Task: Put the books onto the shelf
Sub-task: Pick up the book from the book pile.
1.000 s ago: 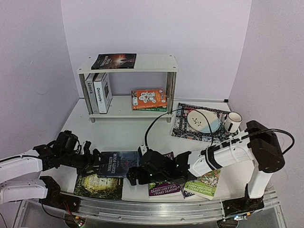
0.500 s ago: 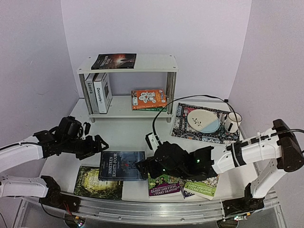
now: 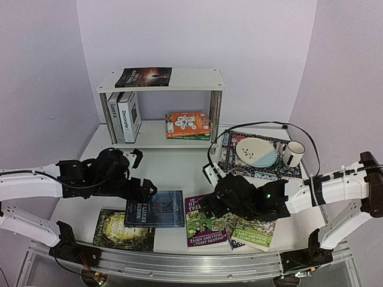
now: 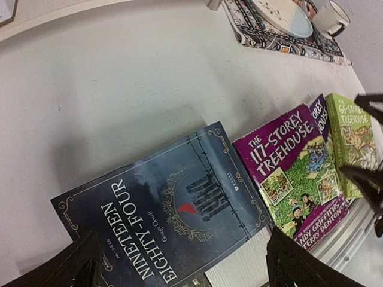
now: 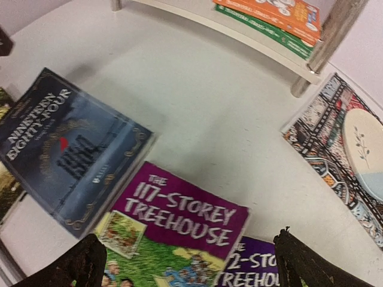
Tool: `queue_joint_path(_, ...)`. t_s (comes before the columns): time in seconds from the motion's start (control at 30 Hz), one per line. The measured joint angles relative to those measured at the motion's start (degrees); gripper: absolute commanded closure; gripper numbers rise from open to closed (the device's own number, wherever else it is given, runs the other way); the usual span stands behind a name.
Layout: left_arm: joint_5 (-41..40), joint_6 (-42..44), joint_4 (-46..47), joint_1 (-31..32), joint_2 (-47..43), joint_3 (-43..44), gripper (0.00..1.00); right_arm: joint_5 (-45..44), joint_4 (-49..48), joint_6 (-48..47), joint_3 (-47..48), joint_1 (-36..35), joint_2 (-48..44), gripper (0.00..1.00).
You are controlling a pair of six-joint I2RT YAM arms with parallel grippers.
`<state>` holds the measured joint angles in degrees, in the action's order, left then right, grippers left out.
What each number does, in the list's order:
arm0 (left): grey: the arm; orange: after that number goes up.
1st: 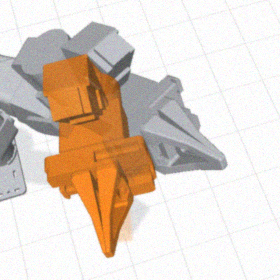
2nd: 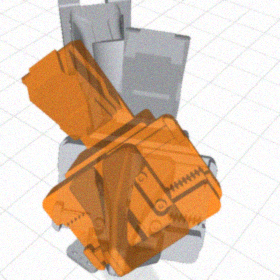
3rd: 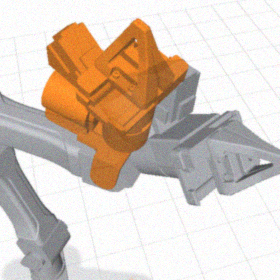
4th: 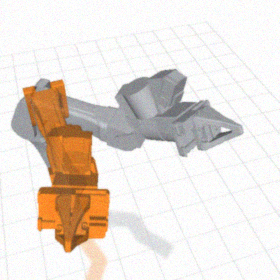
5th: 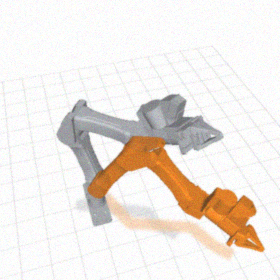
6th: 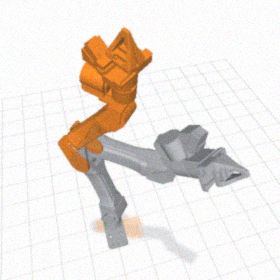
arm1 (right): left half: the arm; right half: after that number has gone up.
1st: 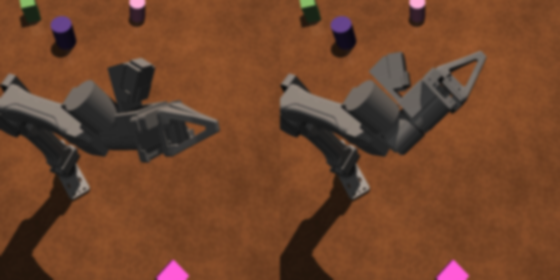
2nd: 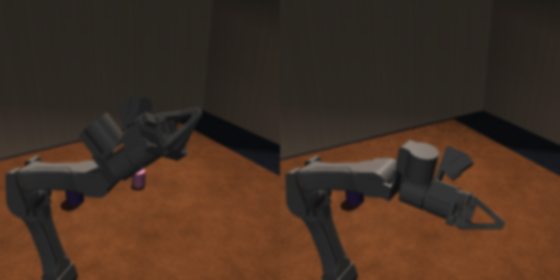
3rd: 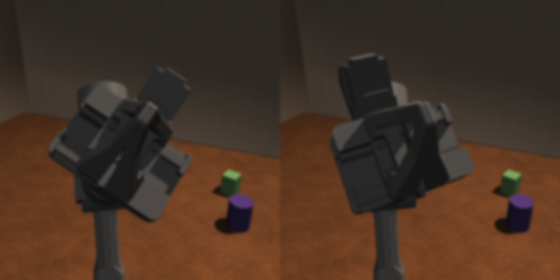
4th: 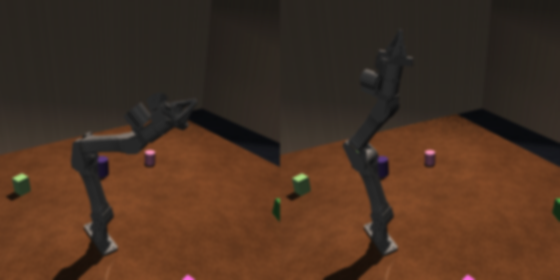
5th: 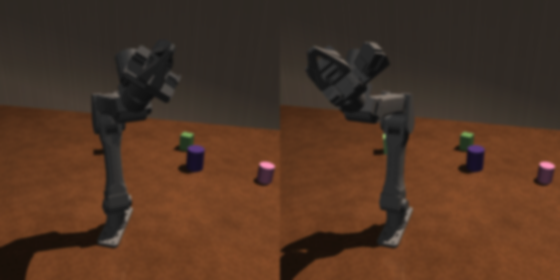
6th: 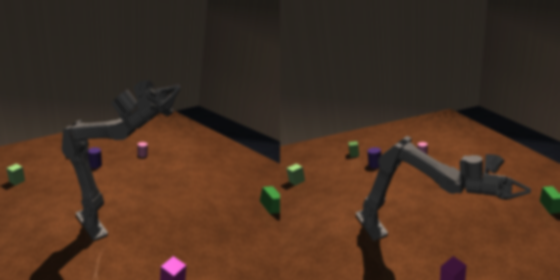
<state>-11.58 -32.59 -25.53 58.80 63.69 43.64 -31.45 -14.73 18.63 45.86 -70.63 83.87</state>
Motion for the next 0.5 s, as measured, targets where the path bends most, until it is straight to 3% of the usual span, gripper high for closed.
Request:
queue_joint_path(0.2,-10.0,7.6,-0.6,13.1,4.6,3.8,0.00,-0.2,-0.4,-4.1,-3.7,8.6,-3.9,0.02)
queue_joint_path(0.5,-14.8,17.3,-6.1,23.5,19.8,10.5,0.01,-2.5,-7.8,-8.5,-9.2,11.5,-4.7,0.02)
